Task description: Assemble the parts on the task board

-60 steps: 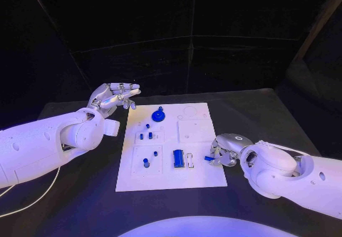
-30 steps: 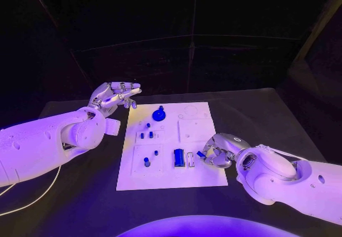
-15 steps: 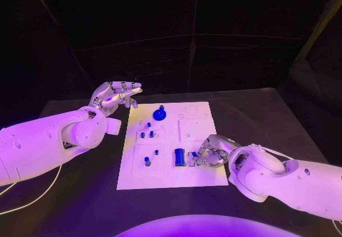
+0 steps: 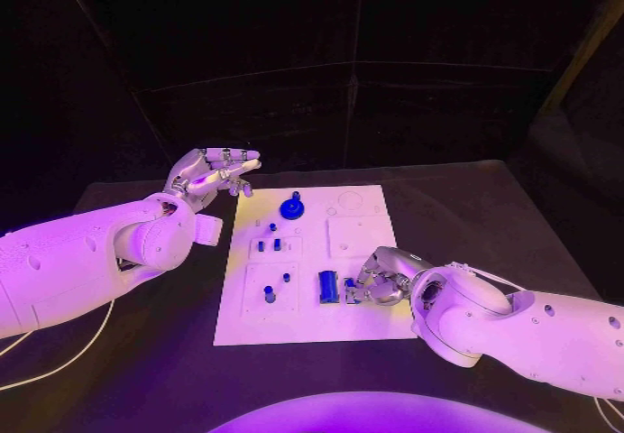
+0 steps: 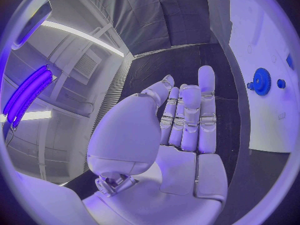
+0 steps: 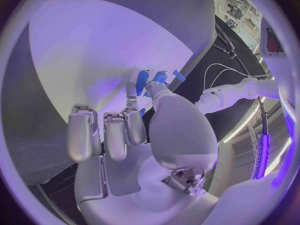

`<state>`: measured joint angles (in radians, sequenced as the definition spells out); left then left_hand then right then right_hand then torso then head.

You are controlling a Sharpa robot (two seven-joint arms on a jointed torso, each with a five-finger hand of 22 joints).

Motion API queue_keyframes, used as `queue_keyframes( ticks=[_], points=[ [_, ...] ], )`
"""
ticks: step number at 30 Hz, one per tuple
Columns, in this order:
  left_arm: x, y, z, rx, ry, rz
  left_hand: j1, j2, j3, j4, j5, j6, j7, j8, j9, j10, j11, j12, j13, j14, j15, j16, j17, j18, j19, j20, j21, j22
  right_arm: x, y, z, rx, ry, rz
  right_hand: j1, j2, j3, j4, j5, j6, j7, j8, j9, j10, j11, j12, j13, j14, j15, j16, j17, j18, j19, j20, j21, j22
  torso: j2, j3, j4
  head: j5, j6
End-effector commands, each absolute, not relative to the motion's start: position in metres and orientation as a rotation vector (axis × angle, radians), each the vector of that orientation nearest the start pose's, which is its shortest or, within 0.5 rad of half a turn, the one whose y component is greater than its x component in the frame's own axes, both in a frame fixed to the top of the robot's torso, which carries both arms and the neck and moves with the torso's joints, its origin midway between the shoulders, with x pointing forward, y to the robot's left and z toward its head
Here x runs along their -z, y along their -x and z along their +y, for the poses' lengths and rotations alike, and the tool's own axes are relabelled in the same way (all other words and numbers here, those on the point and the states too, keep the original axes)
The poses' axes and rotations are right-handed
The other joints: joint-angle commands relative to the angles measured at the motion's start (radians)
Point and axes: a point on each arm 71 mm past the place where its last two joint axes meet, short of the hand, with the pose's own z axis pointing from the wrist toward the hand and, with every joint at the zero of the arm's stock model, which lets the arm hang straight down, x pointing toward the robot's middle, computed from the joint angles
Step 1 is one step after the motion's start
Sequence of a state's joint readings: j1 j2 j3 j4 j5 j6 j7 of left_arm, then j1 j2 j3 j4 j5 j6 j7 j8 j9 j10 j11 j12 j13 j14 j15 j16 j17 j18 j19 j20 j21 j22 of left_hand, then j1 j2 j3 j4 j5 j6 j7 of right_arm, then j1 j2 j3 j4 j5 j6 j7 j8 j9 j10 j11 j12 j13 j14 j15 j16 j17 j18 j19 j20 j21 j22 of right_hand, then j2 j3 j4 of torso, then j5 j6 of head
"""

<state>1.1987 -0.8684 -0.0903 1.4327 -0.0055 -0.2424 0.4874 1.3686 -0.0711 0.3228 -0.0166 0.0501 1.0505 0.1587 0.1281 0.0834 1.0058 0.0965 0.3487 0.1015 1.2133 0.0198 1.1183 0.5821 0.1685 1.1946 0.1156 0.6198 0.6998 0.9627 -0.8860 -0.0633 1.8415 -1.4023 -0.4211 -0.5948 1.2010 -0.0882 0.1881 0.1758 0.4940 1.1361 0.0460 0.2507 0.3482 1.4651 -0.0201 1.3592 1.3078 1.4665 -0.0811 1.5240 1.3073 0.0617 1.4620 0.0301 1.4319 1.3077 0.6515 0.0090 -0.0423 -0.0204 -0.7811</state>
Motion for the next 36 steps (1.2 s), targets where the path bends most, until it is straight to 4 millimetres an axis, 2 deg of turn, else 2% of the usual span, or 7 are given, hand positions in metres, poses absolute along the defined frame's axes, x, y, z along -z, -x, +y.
queue_keyframes(
  ticks=[1,10,16,19,26,32,36],
  points=[
    [0.1943,-0.4973,0.2475,1.539,1.075,1.363,0.005,0.007,-0.004,0.000,0.002,-0.003,-0.003,0.006,0.000,-0.007,0.002,0.004,0.000,-0.006,-0.002,0.004,-0.001,0.014,-0.001,0.002,-0.005,-0.002,0.2672,-0.3728,-0.1609,-0.537,-0.237,1.986,-0.012,0.001,-0.009,0.003,0.000,0.008,-0.001,0.003,0.003,0.029,-0.010,0.003,0.106,0.088,-0.010,0.006,0.184,-0.007,0.001,-0.009,0.006,0.001,-0.001,-0.0002,-0.0005,0.001,0.000],
    [0.1944,-0.4973,0.2474,1.539,1.075,1.364,0.005,0.007,-0.005,-0.001,0.002,-0.002,-0.003,0.007,0.000,-0.008,0.002,0.006,0.000,-0.007,-0.003,0.004,-0.003,0.014,-0.001,0.002,-0.005,-0.002,0.2671,-0.3737,-0.1587,-0.541,-0.239,1.978,-0.057,-0.001,-0.071,0.048,-0.060,0.004,0.001,0.003,0.019,0.029,-0.008,-0.001,0.106,0.088,-0.010,0.004,0.182,-0.007,0.001,-0.010,0.005,0.001,-0.001,0.0003,-0.0004,0.000,0.002],
    [0.1944,-0.4974,0.2474,1.539,1.076,1.366,0.005,0.007,-0.005,-0.001,0.002,-0.002,-0.003,0.007,0.000,-0.008,0.002,0.006,0.000,-0.007,-0.003,0.004,-0.003,0.014,-0.001,0.002,-0.005,-0.002,0.2668,-0.3745,-0.1589,-0.539,-0.239,1.967,-0.090,0.007,-0.145,0.109,-0.265,0.000,0.001,0.001,0.034,0.025,-0.007,-0.012,0.101,0.086,-0.009,0.000,0.175,-0.007,0.000,-0.009,0.003,-0.001,-0.001,0.0000,-0.0002,-0.001,0.002],
    [0.1945,-0.4974,0.2474,1.539,1.077,1.367,0.005,0.007,-0.005,-0.001,0.002,-0.002,-0.003,0.007,0.000,-0.008,0.002,0.006,0.000,-0.007,-0.003,0.004,-0.003,0.014,-0.001,0.002,-0.005,-0.002,0.2665,-0.3746,-0.1595,-0.538,-0.238,1.963,-0.098,0.012,-0.177,0.114,-0.314,-0.001,0.001,0.000,0.041,0.024,-0.007,-0.015,0.100,0.086,-0.008,-0.001,0.173,-0.007,0.000,-0.009,0.002,-0.002,0.000,0.0005,-0.0008,0.000,0.002],
    [0.1946,-0.4974,0.2475,1.538,1.077,1.367,0.005,0.006,-0.006,-0.001,0.002,-0.003,-0.002,0.007,0.000,-0.010,0.002,0.007,0.000,-0.006,-0.003,0.005,-0.002,0.014,-0.001,0.002,-0.005,-0.002,0.2650,-0.3730,-0.1622,-0.536,-0.223,1.959,-0.079,0.020,-0.200,0.110,-0.323,-0.005,0.002,-0.001,0.048,0.023,-0.006,-0.017,0.099,0.086,-0.008,-0.002,0.172,-0.006,-0.001,-0.008,0.001,-0.003,-0.001,0.0005,-0.0009,0.000,0.003],
    [0.1947,-0.4976,0.2477,1.538,1.077,1.367,0.005,0.006,-0.006,-0.001,0.002,-0.003,-0.002,0.007,0.000,-0.010,0.002,0.007,0.000,-0.006,-0.003,0.005,-0.002,0.014,-0.001,0.002,-0.005,-0.002,0.2636,-0.3699,-0.1652,-0.548,-0.195,1.970,0.013,0.019,-0.217,0.072,-0.320,-0.009,0.004,-0.003,0.059,0.023,-0.005,-0.017,0.101,0.086,-0.008,-0.002,0.173,-0.006,-0.001,-0.008,-0.001,-0.003,-0.001,0.0009,-0.0008,-0.001,0.005],
    [0.1947,-0.4977,0.2481,1.537,1.077,1.366,0.005,0.006,-0.006,-0.001,0.002,-0.003,-0.002,0.007,0.000,-0.010,0.002,0.007,0.000,-0.006,-0.003,0.005,-0.002,0.014,-0.001,0.002,-0.005,-0.002,0.2631,-0.3684,-0.1667,-0.555,-0.178,1.977,0.058,0.017,-0.230,0.048,-0.347,-0.012,0.006,-0.005,0.064,0.022,-0.003,-0.019,0.101,0.086,-0.006,-0.003,0.172,-0.006,-0.002,-0.007,-0.001,-0.003,-0.001,0.0003,-0.0017,-0.001,0.006]
  ],
)
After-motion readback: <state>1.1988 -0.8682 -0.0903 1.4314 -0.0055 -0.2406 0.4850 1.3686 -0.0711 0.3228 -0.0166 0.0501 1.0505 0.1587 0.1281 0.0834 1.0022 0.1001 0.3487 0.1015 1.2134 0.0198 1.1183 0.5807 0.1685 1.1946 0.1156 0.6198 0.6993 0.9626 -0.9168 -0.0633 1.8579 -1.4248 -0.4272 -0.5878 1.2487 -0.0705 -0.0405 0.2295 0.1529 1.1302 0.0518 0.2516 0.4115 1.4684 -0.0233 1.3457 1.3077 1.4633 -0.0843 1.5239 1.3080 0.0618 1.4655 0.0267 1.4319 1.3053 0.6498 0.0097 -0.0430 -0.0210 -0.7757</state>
